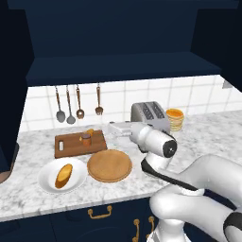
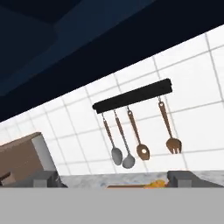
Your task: From the different types of pastries on the counter, select a croissant and place it on the cutting board. Then retrieve a jar of jam from the cabinet and place it alongside the croissant on the cutting board.
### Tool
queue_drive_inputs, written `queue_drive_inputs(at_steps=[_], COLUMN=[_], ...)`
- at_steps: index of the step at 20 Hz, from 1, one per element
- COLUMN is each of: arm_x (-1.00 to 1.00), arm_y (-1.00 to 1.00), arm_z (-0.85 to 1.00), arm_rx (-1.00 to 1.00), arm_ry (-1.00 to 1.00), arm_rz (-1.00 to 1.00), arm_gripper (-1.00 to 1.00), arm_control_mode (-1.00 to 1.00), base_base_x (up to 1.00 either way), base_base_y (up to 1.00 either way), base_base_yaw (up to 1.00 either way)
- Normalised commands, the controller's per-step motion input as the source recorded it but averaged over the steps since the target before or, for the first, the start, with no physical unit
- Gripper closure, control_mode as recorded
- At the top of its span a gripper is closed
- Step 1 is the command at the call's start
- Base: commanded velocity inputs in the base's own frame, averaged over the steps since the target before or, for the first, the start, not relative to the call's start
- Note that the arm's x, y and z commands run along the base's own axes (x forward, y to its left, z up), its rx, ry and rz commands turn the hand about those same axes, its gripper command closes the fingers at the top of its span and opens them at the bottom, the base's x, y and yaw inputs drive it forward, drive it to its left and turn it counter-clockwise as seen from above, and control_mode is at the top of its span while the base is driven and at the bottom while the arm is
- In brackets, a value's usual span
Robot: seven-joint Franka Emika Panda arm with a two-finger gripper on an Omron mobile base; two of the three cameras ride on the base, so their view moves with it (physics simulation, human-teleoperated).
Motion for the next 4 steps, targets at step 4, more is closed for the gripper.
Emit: queue_drive_inputs(at_steps=[4], arm_x=[-1.0], arm_y=[-0.69], arm_z=[0.62], arm_rx=[0.2], arm_ry=[-0.24], arm_rz=[-0.07], arm_gripper=[-1.0], arm_control_mode=[-1.0], base_base_x=[0.0], base_base_y=[0.0], base_base_yaw=[0.0])
